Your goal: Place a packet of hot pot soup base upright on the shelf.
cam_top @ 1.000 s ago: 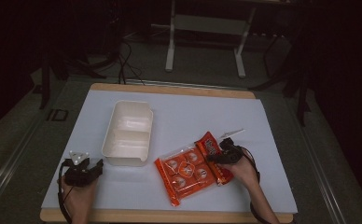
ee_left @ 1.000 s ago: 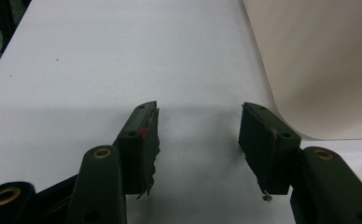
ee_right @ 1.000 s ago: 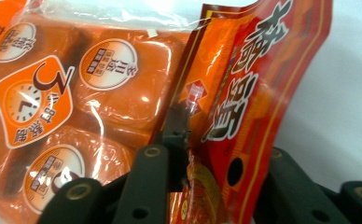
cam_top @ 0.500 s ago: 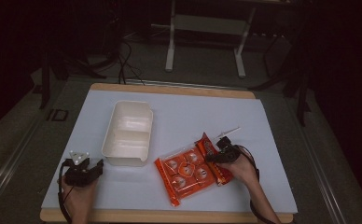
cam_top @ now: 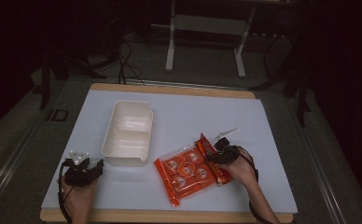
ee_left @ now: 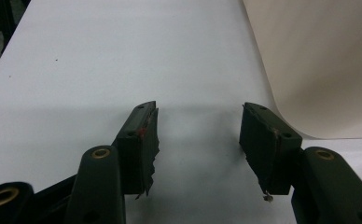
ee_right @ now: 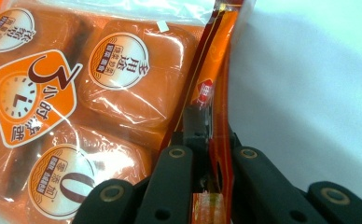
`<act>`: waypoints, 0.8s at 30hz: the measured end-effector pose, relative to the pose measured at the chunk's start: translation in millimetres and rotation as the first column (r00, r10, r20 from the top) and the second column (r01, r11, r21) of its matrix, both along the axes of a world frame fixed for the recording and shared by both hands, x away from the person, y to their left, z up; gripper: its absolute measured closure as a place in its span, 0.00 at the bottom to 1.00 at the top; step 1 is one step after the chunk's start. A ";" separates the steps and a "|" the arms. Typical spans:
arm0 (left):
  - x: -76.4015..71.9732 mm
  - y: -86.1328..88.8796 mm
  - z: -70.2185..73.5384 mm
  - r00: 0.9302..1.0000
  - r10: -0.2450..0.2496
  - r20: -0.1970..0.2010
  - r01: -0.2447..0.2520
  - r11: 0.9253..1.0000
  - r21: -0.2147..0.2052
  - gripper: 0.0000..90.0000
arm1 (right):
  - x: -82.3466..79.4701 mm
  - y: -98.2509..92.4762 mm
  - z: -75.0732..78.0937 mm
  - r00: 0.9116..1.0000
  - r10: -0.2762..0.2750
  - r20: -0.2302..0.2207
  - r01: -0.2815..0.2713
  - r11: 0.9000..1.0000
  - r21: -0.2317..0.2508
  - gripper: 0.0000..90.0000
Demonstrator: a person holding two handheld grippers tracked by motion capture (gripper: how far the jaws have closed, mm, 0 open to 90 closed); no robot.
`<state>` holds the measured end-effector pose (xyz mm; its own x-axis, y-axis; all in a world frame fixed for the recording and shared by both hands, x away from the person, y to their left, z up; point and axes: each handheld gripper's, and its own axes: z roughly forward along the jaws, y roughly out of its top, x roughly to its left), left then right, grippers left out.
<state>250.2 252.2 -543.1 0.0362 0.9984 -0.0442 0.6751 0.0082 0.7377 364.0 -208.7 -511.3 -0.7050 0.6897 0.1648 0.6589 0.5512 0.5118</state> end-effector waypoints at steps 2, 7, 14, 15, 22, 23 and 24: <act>0.0 -0.1 0.0 1.000 0.000 0.001 0.000 1.000 0.000 0.52 | -0.2 0.7 1.1 1.000 0.003 0.004 -0.003 1.000 -0.007 1.00; 0.0 -0.1 0.0 1.000 0.000 0.001 0.000 1.000 0.000 0.52 | -1.3 1.6 2.7 1.000 -0.001 0.013 0.001 1.000 -0.011 1.00; 0.0 -0.1 0.0 1.000 -0.001 0.000 0.001 1.000 0.002 0.52 | -0.4 -3.5 2.4 1.000 -0.015 0.001 0.015 0.999 0.033 1.00; 0.0 -0.1 0.0 1.000 -0.001 0.000 0.001 1.000 0.001 0.52 | -0.3 -3.8 2.0 1.000 -0.015 -0.001 0.015 0.999 0.036 1.00; 0.0 -0.3 -0.1 1.000 0.000 0.000 0.000 1.000 0.003 0.52 | 0.2 -9.9 -2.0 0.999 -0.016 -0.048 0.019 0.998 0.063 0.92; 0.0 -0.4 -0.1 1.000 0.000 0.001 0.000 1.000 0.003 0.52 | -0.1 -11.7 -2.2 0.998 -0.015 -0.055 0.019 0.998 0.068 0.92; 0.0 -0.4 -0.1 1.000 0.000 0.001 0.000 1.000 0.004 0.52 | -0.5 -13.6 -2.4 0.998 -0.014 -0.065 0.019 0.997 0.072 0.92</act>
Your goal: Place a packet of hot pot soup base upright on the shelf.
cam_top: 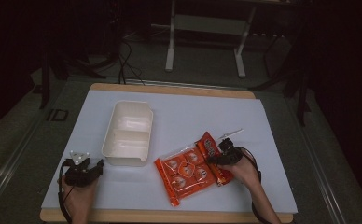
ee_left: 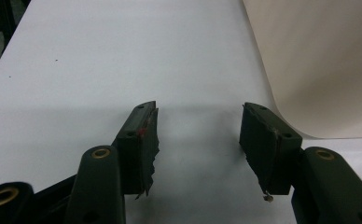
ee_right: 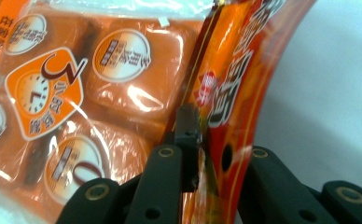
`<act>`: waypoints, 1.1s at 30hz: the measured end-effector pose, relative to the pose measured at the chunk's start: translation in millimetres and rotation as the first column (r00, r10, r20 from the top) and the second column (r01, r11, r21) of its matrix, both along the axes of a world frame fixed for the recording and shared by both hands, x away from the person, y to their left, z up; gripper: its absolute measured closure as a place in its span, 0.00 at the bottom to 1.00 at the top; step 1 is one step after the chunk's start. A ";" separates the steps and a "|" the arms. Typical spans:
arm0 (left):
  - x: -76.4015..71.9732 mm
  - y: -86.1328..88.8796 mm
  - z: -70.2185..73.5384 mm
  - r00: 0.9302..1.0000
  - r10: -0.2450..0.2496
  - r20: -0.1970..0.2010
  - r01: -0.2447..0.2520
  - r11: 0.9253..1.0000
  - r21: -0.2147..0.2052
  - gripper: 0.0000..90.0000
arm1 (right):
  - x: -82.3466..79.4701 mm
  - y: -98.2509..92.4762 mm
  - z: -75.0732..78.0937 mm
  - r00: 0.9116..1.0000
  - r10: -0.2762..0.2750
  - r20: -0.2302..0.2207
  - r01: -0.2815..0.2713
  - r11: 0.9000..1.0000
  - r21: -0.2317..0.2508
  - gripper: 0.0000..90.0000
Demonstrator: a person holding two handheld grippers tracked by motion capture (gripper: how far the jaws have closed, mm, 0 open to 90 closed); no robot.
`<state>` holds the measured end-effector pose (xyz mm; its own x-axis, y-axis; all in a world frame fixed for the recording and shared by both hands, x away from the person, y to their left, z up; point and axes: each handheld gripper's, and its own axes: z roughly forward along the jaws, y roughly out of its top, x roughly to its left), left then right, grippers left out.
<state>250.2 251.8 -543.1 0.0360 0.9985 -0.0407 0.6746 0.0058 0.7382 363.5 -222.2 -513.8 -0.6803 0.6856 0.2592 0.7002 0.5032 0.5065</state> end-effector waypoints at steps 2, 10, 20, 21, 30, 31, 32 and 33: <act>0.1 -0.1 -0.1 1.000 0.001 0.001 -0.001 1.000 0.000 0.52 | -0.6 -1.3 -0.5 1.000 -0.003 -0.007 0.003 1.000 0.007 0.91; 0.2 -0.4 0.0 1.000 0.000 0.001 0.000 1.000 0.002 0.52 | -2.0 -1.0 1.6 0.999 -0.023 -0.031 0.023 1.000 0.011 1.00; 0.2 -0.3 0.0 1.000 -0.001 0.001 0.001 1.000 0.002 0.52 | -3.7 -1.7 13.0 0.999 -0.035 0.010 0.034 0.999 0.038 1.00; 0.1 -0.4 0.0 1.000 0.000 0.001 0.000 1.000 0.001 0.52 | -3.5 -1.6 15.1 0.999 -0.036 0.014 0.035 0.999 0.042 1.00; 0.1 -0.2 0.0 1.000 -0.001 0.001 0.001 1.000 0.000 0.52 | 8.6 7.0 36.6 0.997 -0.051 0.061 0.048 0.998 0.035 1.00; 0.1 -0.1 0.0 1.000 -0.001 0.001 0.001 1.000 0.000 0.52 | 10.4 8.2 38.9 0.996 -0.052 0.068 0.049 0.998 0.034 1.00; 0.1 -0.1 0.0 1.000 -0.001 0.001 0.001 1.000 -0.001 0.52 | 12.1 9.5 41.3 0.996 -0.053 0.073 0.051 0.998 0.034 1.00; 0.1 -0.1 0.0 1.000 -0.001 0.001 0.001 1.000 -0.001 0.52 | 13.8 10.6 43.8 0.996 -0.052 0.078 0.050 0.998 0.032 1.00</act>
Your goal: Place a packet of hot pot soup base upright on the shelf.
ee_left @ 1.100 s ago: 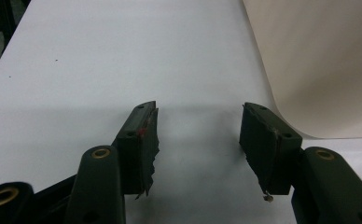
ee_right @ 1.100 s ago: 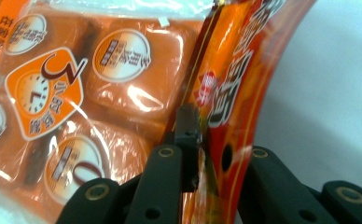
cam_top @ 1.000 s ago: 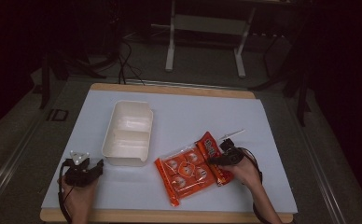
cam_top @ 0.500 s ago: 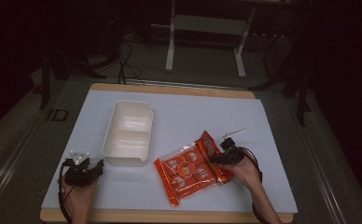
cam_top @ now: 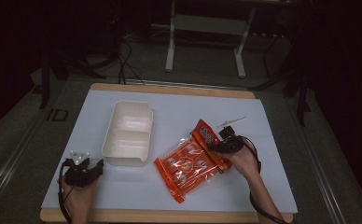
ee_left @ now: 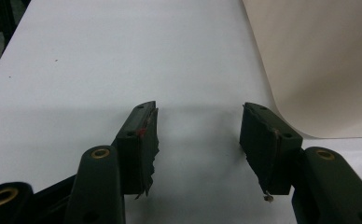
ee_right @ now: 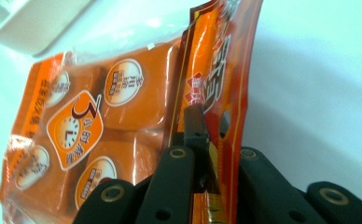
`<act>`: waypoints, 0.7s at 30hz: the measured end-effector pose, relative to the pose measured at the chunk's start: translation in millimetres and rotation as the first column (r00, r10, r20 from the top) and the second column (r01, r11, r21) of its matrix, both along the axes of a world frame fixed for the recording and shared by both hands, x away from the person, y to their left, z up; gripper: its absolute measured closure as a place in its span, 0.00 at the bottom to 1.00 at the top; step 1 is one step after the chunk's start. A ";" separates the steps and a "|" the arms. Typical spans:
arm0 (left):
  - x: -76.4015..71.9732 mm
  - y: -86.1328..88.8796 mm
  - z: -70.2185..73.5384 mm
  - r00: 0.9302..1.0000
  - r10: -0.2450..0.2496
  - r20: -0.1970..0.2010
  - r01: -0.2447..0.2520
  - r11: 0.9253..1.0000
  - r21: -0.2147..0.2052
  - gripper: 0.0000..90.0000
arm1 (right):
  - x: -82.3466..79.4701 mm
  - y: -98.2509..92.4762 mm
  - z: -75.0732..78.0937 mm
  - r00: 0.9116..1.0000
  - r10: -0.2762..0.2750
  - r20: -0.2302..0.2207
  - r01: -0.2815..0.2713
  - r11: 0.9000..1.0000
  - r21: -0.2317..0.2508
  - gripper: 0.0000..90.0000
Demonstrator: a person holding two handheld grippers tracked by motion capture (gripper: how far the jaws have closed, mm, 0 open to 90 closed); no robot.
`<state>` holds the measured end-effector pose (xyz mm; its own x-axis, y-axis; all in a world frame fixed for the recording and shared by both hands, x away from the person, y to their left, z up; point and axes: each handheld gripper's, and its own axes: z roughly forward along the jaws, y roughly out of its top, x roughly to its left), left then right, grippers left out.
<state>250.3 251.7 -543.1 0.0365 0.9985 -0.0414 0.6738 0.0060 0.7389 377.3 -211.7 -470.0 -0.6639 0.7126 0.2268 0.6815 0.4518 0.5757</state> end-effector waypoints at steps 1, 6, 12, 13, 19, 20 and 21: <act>0.0 0.0 0.0 1.000 0.000 0.000 0.000 1.000 0.000 0.52 | 0.0 0.0 0.0 1.000 0.000 0.000 0.000 1.000 0.000 1.00; 0.0 -0.2 0.0 1.000 0.000 0.001 0.000 1.000 0.001 0.52 | 10.5 5.8 16.0 1.000 0.004 0.026 -0.004 1.000 -0.012 1.00; -0.1 -0.5 0.0 1.000 0.001 0.001 -0.001 1.000 0.003 0.52 | 15.7 8.8 31.4 0.999 0.008 0.048 -0.007 1.000 -0.018 1.00; -0.1 -0.5 0.0 1.000 0.001 0.001 -0.001 1.000 0.003 0.52 | 15.7 9.7 34.3 0.999 0.010 0.052 -0.009 1.000 -0.020 1.00; -1.1 0.2 0.5 1.000 0.009 0.009 -0.009 1.000 0.001 0.52 | 14.2 16.4 54.3 0.996 0.035 0.085 -0.033 0.999 -0.028 1.00; -1.1 0.2 0.5 1.000 0.009 0.009 -0.009 1.000 0.001 0.52 | 14.2 16.4 54.3 0.996 0.035 0.085 -0.033 0.999 -0.028 1.00; -1.3 0.2 0.7 1.000 0.010 0.011 -0.010 1.000 0.000 0.52 | 13.3 18.6 58.9 0.995 0.041 0.088 -0.038 0.999 -0.030 1.00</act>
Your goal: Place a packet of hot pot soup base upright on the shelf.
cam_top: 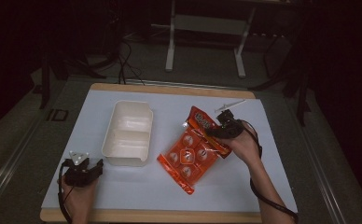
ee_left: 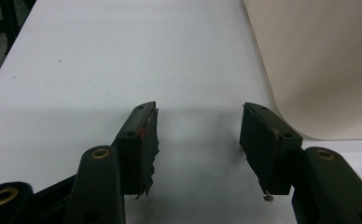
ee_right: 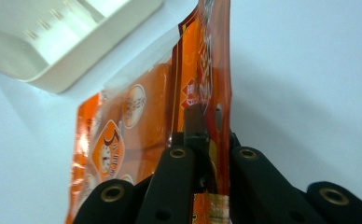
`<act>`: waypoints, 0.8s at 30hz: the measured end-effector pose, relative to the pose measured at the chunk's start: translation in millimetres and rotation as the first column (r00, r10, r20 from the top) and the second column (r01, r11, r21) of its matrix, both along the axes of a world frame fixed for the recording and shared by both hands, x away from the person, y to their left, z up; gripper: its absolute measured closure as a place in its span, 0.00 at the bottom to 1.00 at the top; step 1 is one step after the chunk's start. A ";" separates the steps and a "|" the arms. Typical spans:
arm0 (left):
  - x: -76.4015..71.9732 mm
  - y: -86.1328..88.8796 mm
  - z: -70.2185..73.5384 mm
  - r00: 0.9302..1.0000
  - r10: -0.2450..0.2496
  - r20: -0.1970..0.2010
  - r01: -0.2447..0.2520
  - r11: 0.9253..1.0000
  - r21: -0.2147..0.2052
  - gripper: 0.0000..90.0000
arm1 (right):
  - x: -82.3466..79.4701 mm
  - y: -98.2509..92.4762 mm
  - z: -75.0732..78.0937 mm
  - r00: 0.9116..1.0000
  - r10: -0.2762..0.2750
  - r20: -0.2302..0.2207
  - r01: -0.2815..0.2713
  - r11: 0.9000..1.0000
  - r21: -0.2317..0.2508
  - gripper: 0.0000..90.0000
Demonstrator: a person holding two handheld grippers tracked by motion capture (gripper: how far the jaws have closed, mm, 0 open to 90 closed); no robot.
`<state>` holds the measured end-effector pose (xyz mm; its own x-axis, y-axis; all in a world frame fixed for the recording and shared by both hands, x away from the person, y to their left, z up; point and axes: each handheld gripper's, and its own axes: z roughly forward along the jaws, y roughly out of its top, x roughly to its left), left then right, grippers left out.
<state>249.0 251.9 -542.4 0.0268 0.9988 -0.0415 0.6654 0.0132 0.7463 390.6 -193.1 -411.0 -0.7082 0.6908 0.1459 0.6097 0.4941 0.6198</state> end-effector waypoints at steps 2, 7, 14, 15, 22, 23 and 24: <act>-0.1 0.1 0.1 1.000 0.001 0.002 -0.001 1.000 0.000 0.52 | -1.9 4.8 8.4 1.000 0.014 0.008 -0.014 1.000 0.001 1.00; -0.5 0.5 0.4 1.000 0.006 0.009 -0.006 1.000 -0.002 0.52 | -6.2 13.6 19.3 0.999 0.048 0.018 -0.048 0.999 -0.004 1.00; -0.5 -0.3 0.9 1.000 0.006 0.017 -0.006 1.000 0.001 0.52 | -8.1 21.4 34.4 0.996 0.083 0.017 -0.083 0.996 0.024 1.00; -0.5 -0.5 0.9 1.000 0.007 0.019 -0.007 1.000 0.001 0.52 | -8.3 22.5 35.8 0.996 0.088 0.021 -0.088 0.996 0.023 1.00; -0.7 -1.0 1.5 0.999 0.005 0.033 -0.005 1.000 -0.001 0.51 | -10.6 31.0 43.8 0.994 0.109 0.020 -0.110 0.992 0.059 1.00; -0.7 -1.1 1.5 0.999 0.005 0.033 -0.005 1.000 -0.001 0.51 | -11.6 33.3 45.2 0.993 0.116 0.020 -0.117 0.991 0.057 1.00; -0.7 -1.2 1.5 0.999 0.003 0.033 -0.003 1.000 0.002 0.51 | -12.2 34.9 46.0 0.993 0.119 0.021 -0.120 0.991 0.056 1.00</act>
